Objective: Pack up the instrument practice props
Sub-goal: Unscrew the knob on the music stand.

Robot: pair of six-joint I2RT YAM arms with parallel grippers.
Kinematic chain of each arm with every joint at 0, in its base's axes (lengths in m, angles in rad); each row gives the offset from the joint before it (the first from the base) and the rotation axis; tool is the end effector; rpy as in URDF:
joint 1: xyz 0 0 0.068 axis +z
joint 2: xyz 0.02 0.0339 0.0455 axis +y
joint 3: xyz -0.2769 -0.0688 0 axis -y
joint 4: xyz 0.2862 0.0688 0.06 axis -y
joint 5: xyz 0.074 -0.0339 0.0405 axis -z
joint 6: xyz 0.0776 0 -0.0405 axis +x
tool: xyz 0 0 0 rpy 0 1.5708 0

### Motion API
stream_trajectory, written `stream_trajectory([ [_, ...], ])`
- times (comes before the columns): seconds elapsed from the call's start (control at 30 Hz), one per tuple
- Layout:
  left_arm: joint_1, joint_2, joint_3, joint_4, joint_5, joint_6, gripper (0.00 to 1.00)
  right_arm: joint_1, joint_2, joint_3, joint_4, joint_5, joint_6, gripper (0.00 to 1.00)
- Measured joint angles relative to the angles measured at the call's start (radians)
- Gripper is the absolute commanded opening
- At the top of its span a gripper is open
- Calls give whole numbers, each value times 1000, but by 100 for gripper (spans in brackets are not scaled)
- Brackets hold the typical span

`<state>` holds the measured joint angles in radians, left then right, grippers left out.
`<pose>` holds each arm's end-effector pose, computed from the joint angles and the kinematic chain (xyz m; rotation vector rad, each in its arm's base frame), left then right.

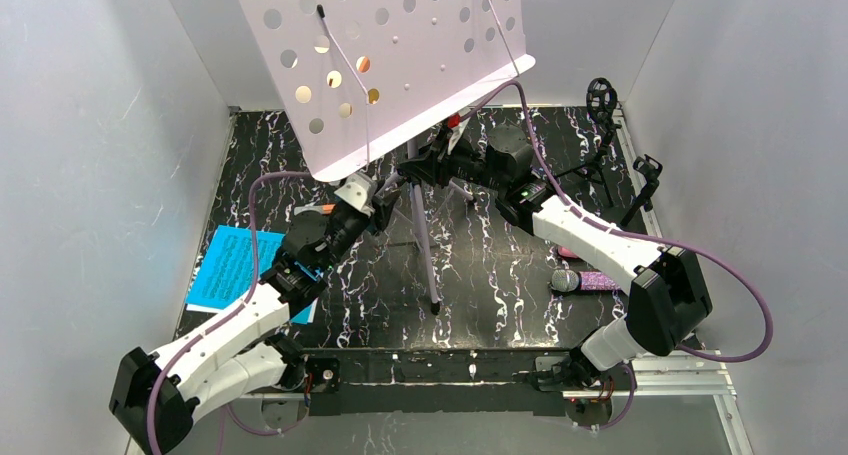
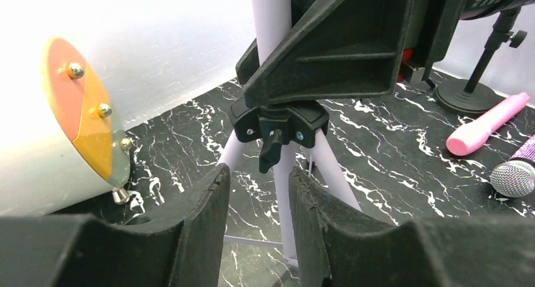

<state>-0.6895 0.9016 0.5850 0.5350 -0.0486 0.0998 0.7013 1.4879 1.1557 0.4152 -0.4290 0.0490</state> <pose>0.2237 -0.1795 0.3314 0.4874 1.2778 -0.4633 0.3087 0.3029 0.3648 -0.8299 1.3279 0.9156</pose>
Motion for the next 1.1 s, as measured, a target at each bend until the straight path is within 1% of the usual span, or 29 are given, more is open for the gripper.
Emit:
stream_trajectory([
  [0.2, 0, 62, 43, 3, 14, 23, 42, 0, 0, 0, 0, 0, 0, 1],
  [0.3, 0, 91, 61, 3, 30, 43, 40, 0, 0, 0, 0, 0, 0, 1],
  [0.33, 0, 98, 66, 3, 32, 47, 37, 0, 0, 0, 0, 0, 0, 1],
  [0.5, 0, 111, 83, 4, 28, 19, 11, 0, 0, 0, 0, 0, 0, 1],
  [0.63, -5, 111, 84, 5, -16, -93, 0, 0, 0, 0, 0, 3, 0, 1],
  [0.73, -7, 110, 94, -19, -61, -247, 0, 0, 0, 0, 0, 3, 0, 1],
  [0.8, -8, 108, 108, -53, -100, -381, 0, 0, 0, 0, 0, 3, 0, 1],
  [0.9, -10, 100, 126, -123, -170, -624, 0, 0, 0, 0, -1, -2, -1, 1],
  [1.03, -11, 85, 138, -223, -241, -1011, 0, 1, 0, 0, -6, -16, -3, 1],
  [1.07, -11, 82, 139, -239, -251, -1088, 1, 2, 0, 0, -6, -18, -3, 1],
  [1.1, -10, 82, 143, -259, -259, -1164, 5, 1, 0, 0, -6, -20, -3, 1],
])
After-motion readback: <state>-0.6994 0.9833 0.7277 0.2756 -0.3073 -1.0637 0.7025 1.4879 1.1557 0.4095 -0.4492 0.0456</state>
